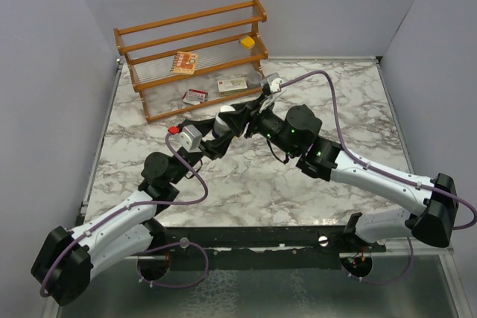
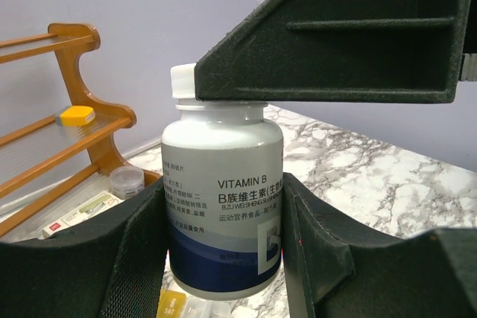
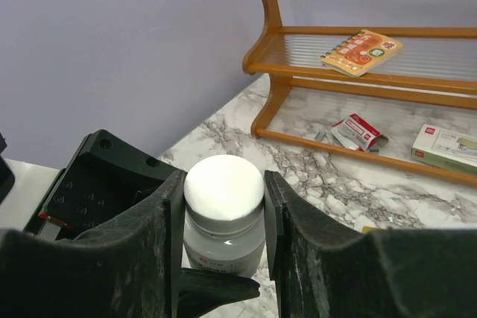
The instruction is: Sort the pills into containers
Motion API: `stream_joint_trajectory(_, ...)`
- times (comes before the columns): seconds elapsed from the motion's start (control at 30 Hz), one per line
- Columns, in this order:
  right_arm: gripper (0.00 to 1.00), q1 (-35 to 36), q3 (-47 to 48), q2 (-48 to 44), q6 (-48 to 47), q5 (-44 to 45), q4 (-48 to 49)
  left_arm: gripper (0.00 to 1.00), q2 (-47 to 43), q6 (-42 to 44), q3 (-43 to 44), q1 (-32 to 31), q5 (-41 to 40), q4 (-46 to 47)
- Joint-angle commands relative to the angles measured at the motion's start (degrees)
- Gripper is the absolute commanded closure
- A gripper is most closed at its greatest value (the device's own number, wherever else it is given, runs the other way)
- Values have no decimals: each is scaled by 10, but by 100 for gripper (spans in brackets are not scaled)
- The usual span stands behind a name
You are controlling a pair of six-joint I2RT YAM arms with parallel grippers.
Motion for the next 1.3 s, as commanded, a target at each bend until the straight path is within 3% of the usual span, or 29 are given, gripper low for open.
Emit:
stream_joint_trajectory(0.0, 80, 3, -7, -26, -4, -52, 5, 100, -10, -4, 6, -2, 41, 19)
stream_joint_trajectory(0.7, 81, 4, -43, -93, -37, -203, -12, 100, -19, -95, 40, -2, 171, 36)
stream_joint_trajectory(1.27, 82, 3, -54, -154, -69, -293, -65, 100, 21, -170, 53, -2, 352, 120)
